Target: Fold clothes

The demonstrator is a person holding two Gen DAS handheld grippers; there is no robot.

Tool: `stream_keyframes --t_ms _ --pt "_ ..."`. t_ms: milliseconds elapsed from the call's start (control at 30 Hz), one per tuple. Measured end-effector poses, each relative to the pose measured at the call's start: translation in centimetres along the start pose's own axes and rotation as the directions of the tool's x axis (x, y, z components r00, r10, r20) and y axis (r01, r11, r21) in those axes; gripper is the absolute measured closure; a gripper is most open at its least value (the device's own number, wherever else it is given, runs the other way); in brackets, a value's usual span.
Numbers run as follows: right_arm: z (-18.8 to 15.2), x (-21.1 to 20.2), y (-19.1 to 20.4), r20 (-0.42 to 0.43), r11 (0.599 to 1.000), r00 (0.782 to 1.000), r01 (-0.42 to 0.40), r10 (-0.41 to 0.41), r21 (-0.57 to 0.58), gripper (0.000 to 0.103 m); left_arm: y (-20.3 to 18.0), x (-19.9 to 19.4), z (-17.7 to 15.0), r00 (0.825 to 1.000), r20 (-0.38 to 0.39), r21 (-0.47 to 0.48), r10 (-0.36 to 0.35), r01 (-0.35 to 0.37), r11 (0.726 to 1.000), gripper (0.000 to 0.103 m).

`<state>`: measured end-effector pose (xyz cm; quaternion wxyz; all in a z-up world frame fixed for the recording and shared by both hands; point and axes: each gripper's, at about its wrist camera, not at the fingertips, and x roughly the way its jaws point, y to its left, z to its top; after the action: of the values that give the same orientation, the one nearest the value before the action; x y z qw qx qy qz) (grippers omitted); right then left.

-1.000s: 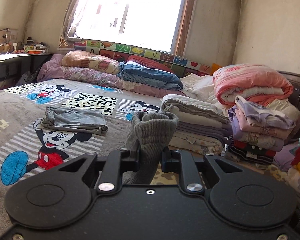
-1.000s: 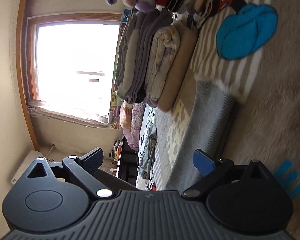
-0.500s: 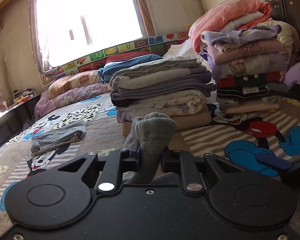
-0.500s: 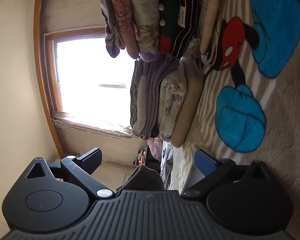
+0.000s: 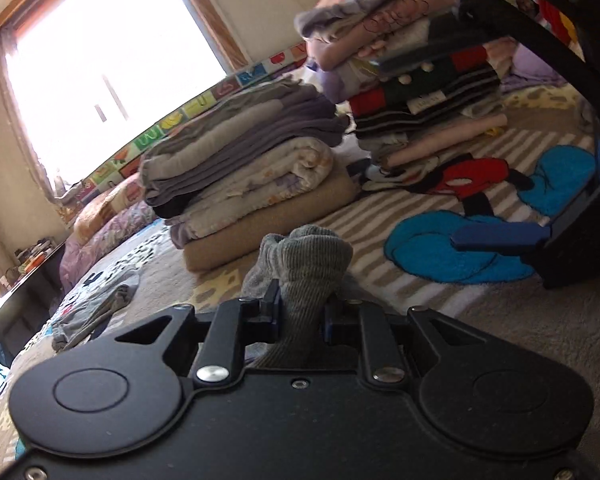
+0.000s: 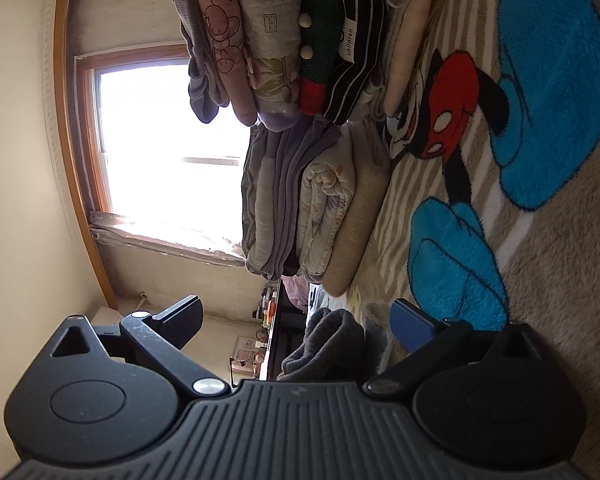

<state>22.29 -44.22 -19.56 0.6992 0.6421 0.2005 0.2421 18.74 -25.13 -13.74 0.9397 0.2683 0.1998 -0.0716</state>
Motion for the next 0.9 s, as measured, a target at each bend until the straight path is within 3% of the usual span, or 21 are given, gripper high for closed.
stream_keyframes --t_ms 100,167,300,400,467,533,633,733,800,833,867,900 --pt "0.0 0.4 0.1 -0.008 1.0 1.0 0.011 -0.011 -0.02 0.004 0.1 -1.1 -0.3 0.994 0.013 0.008 -0.108 0.108 0.994 0.054" --pt "-0.2 0.6 0.3 -0.009 0.999 1.0 0.024 -0.025 -0.049 0.004 1.1 -2.7 -0.5 0.985 0.046 -0.018 -0.166 0.167 0.986 0.054" --pt "-0.6 0.5 1.9 0.031 0.982 0.997 0.08 -0.076 -0.174 0.004 4.7 -6.4 -1.1 0.975 0.097 -0.084 -0.2 0.208 0.975 0.059" --pt "-1.4 0.3 3.7 0.082 0.943 0.991 0.129 -0.109 -0.308 0.009 9.3 -7.5 -2.2 0.986 0.092 -0.207 -0.135 0.152 0.966 0.068" --pt "-2.6 0.8 5.6 0.095 0.886 0.988 0.149 -0.12 -0.438 0.016 12.2 -7.5 -3.1 0.994 0.072 -0.289 -0.081 0.098 0.952 0.068" --pt "-4.3 1.7 7.5 0.092 0.804 0.988 0.153 -0.123 -0.575 0.024 14.4 -6.6 -3.9 0.998 0.042 -0.338 -0.057 0.068 0.939 0.068" --pt "-8.4 4.2 10.0 0.016 0.64 0.992 0.093 -0.124 -0.762 0.03 16.3 -5.1 -4.8 0.996 0.036 -0.392 -0.082 0.089 0.916 0.068" --pt "-11.7 6.9 10.1 -0.063 0.523 0.979 0.049 -0.196 -0.851 0.032 16.7 -3.7 -5.9 0.99 0.03 -0.418 -0.135 0.135 0.898 0.068" --pt "-11.9 8.6 8.6 -0.041 0.502 0.948 0.13 -0.315 -0.855 0.033 16.5 -1.7 -7.1 0.984 -0.029 -0.423 -0.178 0.149 0.894 0.067" --pt "-11.3 9.2 7.3 -0.01 0.497 0.921 0.2 -0.389 -0.844 0.035 16.2 -0.7 -8.1 0.979 -0.055 -0.419 -0.195 0.155 0.895 0.065" --pt "-10.5 9.2 6.2 0.014 0.51 0.906 0.251 -0.423 -0.823 0.051 16.0 -0.1 -9.2 0.978 -0.052 -0.421 -0.204 0.164 0.892 0.065" --pt "-9.7 8.9 5.9 0.01 0.549 0.909 0.261 -0.417 -0.794 0.065 15.9 0.2 -9.7 0.977 -0.048 -0.423 -0.21 0.17 0.89 0.064"
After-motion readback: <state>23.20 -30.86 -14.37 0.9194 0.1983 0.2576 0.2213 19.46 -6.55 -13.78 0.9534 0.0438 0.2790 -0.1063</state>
